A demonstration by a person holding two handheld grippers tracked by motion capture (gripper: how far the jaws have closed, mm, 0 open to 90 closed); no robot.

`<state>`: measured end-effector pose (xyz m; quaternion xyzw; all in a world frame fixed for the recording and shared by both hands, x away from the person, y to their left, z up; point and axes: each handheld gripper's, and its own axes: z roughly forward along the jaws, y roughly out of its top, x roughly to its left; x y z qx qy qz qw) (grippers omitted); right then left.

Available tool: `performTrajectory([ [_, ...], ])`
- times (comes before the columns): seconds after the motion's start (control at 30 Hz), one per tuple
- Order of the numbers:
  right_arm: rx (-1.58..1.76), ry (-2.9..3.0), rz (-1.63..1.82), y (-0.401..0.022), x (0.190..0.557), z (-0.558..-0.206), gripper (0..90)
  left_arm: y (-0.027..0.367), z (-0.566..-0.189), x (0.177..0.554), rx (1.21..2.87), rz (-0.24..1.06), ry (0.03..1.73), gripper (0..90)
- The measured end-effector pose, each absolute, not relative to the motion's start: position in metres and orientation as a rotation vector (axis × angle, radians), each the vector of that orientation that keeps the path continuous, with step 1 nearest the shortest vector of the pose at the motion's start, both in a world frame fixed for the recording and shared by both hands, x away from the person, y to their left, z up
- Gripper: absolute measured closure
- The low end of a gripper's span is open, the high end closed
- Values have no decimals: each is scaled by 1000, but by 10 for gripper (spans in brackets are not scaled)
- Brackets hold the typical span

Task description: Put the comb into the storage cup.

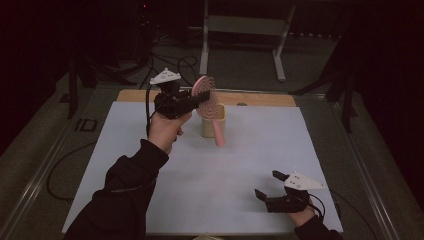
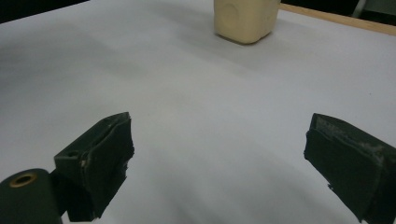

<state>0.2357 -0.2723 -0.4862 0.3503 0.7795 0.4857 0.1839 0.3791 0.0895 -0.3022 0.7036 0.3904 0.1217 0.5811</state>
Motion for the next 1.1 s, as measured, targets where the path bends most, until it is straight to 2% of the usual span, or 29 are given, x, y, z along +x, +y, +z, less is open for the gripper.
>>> performTrajectory([
  [0.2, 979, 2197, 1363, -274, 234, -487, 73, 90, -298, 386, 1639, 294, 905, 662],
  [0.53, 987, 2194, 1370, -273, 235, -487, 73, 88, -278, 399, 1621, 383, 907, 662],
  [1.1, 975, 2190, 1374, -272, 234, -487, 73, 88, -278, 427, 1581, 447, 948, 662],
])
